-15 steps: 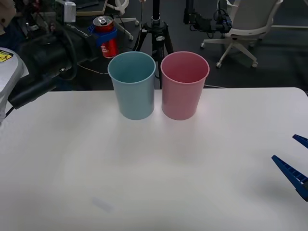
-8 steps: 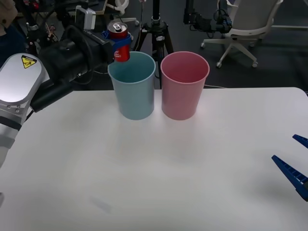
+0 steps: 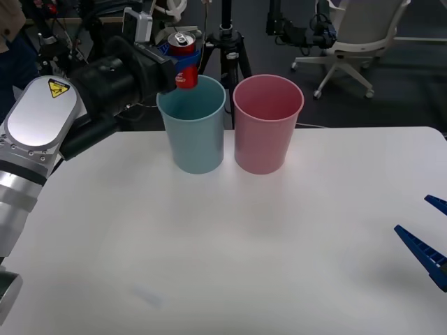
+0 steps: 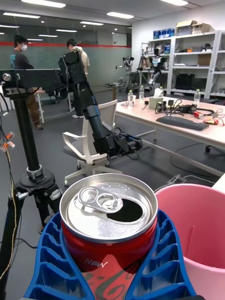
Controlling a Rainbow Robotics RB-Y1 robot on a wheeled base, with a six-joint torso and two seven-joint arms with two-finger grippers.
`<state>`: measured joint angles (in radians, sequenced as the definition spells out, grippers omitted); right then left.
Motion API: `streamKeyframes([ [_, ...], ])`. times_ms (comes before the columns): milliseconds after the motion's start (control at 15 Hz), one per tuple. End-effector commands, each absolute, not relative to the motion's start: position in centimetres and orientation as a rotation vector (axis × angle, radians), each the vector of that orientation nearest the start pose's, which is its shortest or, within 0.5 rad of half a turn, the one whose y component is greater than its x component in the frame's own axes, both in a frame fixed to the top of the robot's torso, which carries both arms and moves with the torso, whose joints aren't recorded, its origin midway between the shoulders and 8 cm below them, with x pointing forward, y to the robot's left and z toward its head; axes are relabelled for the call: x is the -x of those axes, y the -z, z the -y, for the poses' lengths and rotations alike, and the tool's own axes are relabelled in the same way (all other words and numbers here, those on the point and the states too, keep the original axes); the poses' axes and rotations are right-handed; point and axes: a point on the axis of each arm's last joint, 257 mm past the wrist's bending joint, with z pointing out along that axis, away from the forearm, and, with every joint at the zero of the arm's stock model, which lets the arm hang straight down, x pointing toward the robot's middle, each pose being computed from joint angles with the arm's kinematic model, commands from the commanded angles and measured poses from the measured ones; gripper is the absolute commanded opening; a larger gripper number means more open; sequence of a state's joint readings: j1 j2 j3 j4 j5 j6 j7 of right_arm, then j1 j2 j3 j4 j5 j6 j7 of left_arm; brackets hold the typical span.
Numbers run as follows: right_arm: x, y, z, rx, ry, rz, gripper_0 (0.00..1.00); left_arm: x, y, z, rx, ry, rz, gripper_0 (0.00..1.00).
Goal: Grasp the object on the table and drop it into the matching bin: aluminum can to the light blue bin, PET bottle to the pink bin.
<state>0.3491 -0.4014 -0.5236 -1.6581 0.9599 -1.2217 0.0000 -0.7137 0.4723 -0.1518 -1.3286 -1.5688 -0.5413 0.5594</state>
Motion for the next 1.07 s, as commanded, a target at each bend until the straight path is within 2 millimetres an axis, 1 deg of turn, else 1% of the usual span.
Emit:
streamKeyframes([
  [67,-34.23,16.89,32.97,0.465,-0.567,-1.441,1.00,-65.24,0.71,-8.99,-0.611,0.482,-1.432,0.00],
  [133,-34.23,16.89,32.97,0.465,-0.567,-1.441,1.00,-65.52,0.82,-9.15,-0.606,0.481,-1.438,0.00],
  [533,-34.23,16.89,32.97,0.465,-0.567,-1.441,1.00,-65.50,0.83,-9.07,-0.600,0.490,-1.441,0.00],
  [667,-34.23,16.89,32.97,0.465,-0.567,-1.441,1.00,-65.36,0.94,-8.55,-0.592,0.510,-1.442,0.00],
  [1000,-34.23,16.89,32.97,0.465,-0.567,-1.441,1.00,-65.30,0.89,-8.31,-0.587,0.522,-1.444,0.00],
  [1067,-34.23,16.89,32.97,0.465,-0.567,-1.441,1.00,-65.34,0.85,-8.35,-0.583,0.521,-1.443,0.14],
])
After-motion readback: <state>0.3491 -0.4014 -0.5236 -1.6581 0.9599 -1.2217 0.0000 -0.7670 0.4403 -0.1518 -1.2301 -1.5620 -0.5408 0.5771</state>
